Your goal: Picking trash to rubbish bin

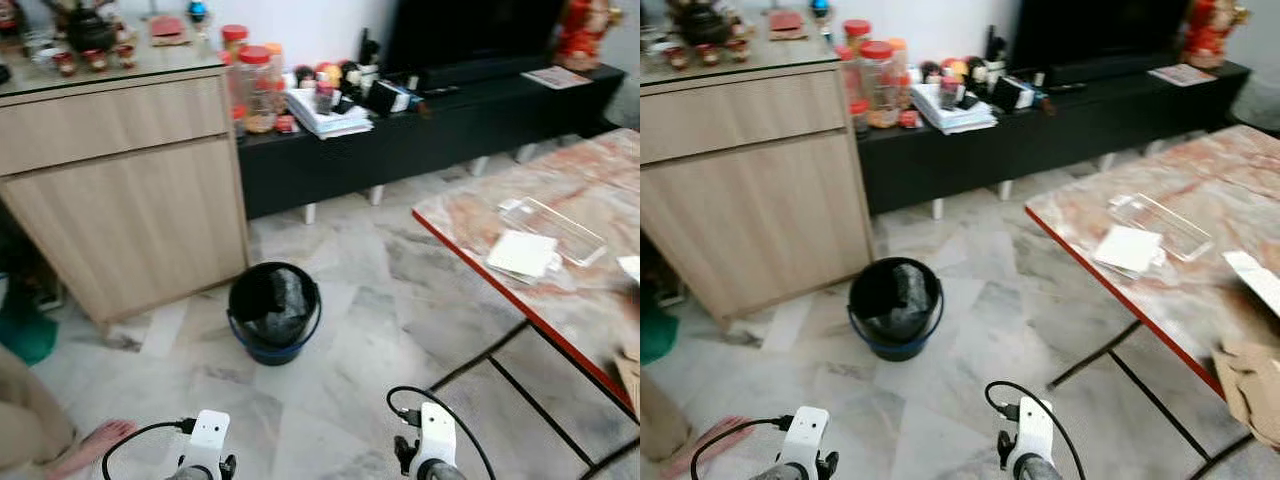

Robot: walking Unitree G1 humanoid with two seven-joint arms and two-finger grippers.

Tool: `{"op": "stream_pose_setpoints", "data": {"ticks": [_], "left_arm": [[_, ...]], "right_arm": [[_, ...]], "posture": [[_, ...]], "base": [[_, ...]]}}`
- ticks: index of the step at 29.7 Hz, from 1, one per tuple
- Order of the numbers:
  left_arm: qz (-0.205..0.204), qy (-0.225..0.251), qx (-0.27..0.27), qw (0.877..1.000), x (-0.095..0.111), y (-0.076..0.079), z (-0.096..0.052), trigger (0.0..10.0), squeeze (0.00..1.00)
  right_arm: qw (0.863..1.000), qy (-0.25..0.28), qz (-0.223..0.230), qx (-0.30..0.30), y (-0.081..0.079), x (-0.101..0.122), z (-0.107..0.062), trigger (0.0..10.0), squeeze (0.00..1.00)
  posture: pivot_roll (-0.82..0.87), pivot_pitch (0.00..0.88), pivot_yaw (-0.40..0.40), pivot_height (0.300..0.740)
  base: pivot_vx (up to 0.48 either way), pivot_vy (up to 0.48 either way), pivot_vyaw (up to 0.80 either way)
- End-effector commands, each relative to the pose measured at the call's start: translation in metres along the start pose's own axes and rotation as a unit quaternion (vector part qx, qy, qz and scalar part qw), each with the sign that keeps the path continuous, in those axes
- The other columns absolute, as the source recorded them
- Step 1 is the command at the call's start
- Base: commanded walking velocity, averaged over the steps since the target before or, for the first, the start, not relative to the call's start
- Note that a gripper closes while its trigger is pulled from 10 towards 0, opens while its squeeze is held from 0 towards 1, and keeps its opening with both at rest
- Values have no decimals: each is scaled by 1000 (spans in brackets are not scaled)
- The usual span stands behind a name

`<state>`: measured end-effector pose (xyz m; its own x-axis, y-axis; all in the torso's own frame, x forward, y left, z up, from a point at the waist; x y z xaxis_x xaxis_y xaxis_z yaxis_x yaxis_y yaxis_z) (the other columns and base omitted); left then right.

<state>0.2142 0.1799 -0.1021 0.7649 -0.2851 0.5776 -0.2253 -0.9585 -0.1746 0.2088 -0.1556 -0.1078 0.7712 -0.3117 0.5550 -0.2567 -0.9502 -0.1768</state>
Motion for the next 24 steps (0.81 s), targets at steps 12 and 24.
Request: {"op": "stream_pose_setpoints", "data": {"ticks": [12,24], "left_arm": [[8,-1,-5,1000,0,2,0,10000,0],[7,-1,-6,1000,0,3,0,10000,0]], "right_arm": [[1000,2,8,-27,42,-2,-6,10000,0],[999,7,11,-40,71,2,-12,10000,0]], "posture": [[12,0,-87,740],[10,19,-87,740]], "base": [[0,0,-738],[0,0,-740]]}}
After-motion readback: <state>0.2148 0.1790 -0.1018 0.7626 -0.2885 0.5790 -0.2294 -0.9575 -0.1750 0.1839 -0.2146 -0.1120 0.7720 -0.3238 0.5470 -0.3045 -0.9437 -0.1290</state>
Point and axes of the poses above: a point about 5 cm out from each wrist's last joint towards the gripper, its own z axis pointing out of the wrist towards the gripper, its own x axis along the axis of the wrist's last joint, y = z × x, the point moved 3 cm from there along z, pointing out of the wrist towards the gripper, and after that the axes turned 7 degrees about z, right-handed, at the moved point
